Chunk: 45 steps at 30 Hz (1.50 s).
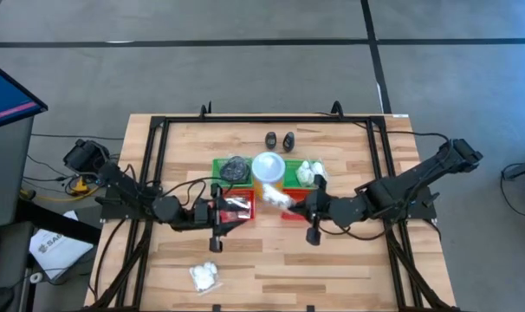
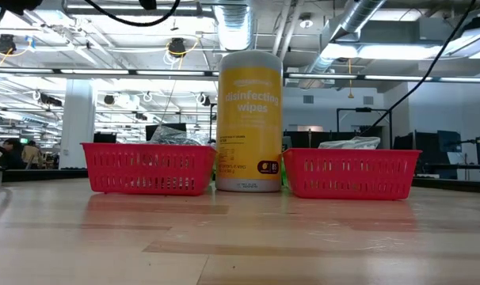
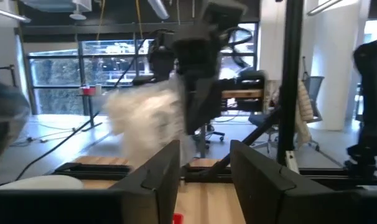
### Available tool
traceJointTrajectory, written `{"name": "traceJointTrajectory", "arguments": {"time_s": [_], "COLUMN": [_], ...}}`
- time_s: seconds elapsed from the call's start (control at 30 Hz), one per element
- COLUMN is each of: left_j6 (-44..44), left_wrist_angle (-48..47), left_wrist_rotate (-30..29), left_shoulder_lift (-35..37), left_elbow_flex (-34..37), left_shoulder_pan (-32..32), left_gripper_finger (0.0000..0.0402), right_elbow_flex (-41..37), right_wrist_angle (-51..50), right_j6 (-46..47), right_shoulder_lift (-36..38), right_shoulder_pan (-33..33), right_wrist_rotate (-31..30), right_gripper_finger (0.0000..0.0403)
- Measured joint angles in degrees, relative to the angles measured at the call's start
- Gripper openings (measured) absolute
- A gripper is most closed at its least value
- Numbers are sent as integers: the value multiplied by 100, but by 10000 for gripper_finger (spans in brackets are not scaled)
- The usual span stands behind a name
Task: Pick & Place Travel size toiletries
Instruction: Put the top vanity pack into the right green basket
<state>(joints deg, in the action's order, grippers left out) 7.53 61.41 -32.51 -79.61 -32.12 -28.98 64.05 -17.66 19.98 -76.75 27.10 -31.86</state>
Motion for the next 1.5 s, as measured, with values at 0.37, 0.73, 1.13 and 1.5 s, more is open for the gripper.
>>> {"name": "traceJointTrajectory", "arguments": {"time_s": [0.37,0.73,1.13,1.5], "left_j6": [-5,-5,-9,-48], "left_wrist_angle": [-5,-7,-13,-157], "left_wrist_rotate": [0,-2,-2,-2], "left_shoulder_lift": [0,0,0,2], "left_elbow_flex": [0,0,0,0], "left_shoulder_pan": [-348,-449,-449,-449], "left_gripper_finger": [124,121,117,117], "right_elbow_flex": [0,0,-31,-1263], "right_wrist_angle": [-1805,-2617,-2705,-1125], "right_j6": [1275,1678,987,562], "right_shoulder_lift": [250,267,267,778], "right_shoulder_pan": [-95,-827,-1917,-2517], "right_wrist_rotate": [-10,534,1673,2619], "right_gripper_finger": [0,0,0,0]}}
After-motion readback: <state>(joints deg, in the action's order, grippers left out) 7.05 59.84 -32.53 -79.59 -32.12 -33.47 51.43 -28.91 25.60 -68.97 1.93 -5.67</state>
